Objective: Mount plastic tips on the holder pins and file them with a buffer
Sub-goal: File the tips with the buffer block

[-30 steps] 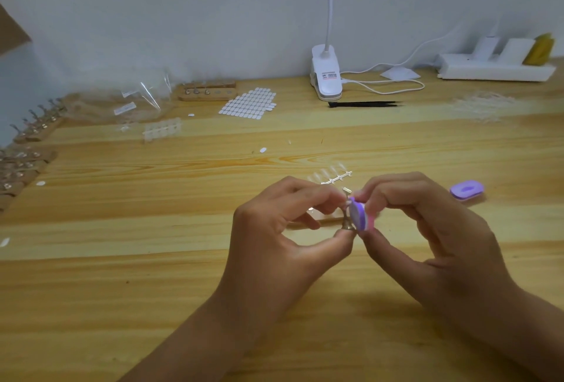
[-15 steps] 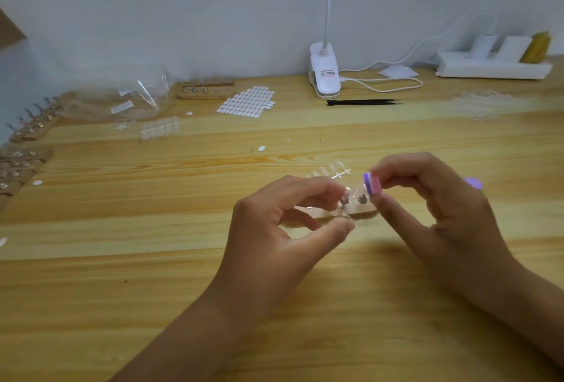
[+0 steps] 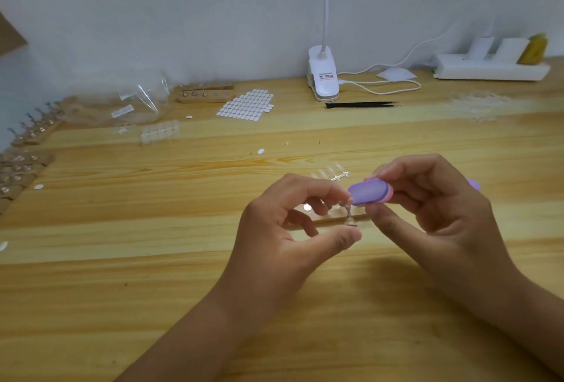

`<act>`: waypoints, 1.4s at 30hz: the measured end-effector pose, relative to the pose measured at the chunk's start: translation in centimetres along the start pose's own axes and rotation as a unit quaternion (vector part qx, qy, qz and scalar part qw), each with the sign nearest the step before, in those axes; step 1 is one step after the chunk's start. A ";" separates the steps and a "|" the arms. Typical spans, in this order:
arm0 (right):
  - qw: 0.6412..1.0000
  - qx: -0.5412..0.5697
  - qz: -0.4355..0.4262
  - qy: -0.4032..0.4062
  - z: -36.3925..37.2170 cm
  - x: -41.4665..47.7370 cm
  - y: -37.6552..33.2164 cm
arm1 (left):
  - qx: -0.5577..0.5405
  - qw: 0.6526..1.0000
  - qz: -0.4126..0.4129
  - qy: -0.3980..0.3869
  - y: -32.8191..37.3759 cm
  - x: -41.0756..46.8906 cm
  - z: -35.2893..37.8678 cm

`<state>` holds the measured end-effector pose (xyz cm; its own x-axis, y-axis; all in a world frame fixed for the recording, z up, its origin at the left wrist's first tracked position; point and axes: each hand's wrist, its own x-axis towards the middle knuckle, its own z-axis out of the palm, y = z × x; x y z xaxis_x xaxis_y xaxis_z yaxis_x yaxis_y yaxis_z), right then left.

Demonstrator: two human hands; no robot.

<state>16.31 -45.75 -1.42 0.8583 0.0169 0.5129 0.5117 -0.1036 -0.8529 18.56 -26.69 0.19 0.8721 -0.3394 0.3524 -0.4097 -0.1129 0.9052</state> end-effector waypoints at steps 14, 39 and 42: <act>0.988 -0.144 -0.062 0.002 0.3 -0.4 -0.2 | 0.050 0.998 0.038 0.012 0.2 -0.1 0.0; 0.982 -0.156 -0.098 0.030 -0.6 0.1 -0.2 | -0.123 0.990 -0.070 -0.012 -0.8 0.1 0.2; 0.965 -0.230 -0.127 0.015 -0.6 -0.1 0.0 | -0.130 0.988 -0.082 -0.014 -1.2 0.1 0.4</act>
<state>16.26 -46.31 -1.41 0.7025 0.0713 0.7081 0.6275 -0.5314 -0.5691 19.02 -26.99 -0.97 0.9115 -0.3632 0.1931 -0.1786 0.0733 0.9812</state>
